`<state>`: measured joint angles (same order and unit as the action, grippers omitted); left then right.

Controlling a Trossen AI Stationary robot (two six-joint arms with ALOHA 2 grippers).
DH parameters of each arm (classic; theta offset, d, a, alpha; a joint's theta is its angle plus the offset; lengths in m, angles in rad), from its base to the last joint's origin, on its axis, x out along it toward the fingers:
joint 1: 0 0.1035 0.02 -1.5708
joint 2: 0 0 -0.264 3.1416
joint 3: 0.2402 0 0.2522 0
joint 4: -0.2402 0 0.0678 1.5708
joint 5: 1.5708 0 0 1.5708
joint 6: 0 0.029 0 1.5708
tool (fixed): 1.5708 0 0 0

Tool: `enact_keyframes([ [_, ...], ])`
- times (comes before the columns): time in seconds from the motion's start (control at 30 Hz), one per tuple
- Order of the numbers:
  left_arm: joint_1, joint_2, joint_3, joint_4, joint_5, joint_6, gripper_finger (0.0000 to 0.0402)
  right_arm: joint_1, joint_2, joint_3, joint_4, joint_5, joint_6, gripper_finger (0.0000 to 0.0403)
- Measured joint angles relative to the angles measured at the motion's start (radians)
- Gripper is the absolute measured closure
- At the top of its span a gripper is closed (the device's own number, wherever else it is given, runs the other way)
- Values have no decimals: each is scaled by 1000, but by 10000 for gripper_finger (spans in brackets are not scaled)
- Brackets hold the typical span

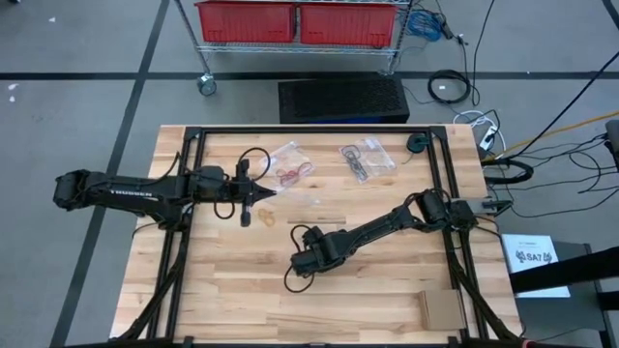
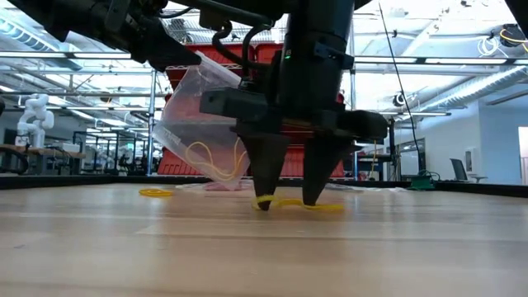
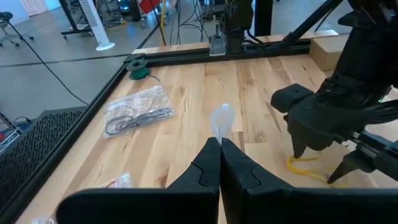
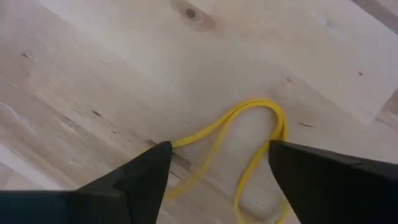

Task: Sort rubber bands
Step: Put the right yellow rubber band into the transparent zip bag

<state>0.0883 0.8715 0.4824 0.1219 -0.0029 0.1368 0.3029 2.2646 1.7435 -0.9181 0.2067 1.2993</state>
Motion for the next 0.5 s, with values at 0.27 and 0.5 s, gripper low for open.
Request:
enact_keyframes([
  [0.27, 0, 0, 0, 0, 0, 0, 401, 8, 36, 3, 3, 18, -2, 258],
  [0.5, 0, 0, 0, 2, 0, 0, 401, 13, 48, 3, 3, 19, -56, 375],
])
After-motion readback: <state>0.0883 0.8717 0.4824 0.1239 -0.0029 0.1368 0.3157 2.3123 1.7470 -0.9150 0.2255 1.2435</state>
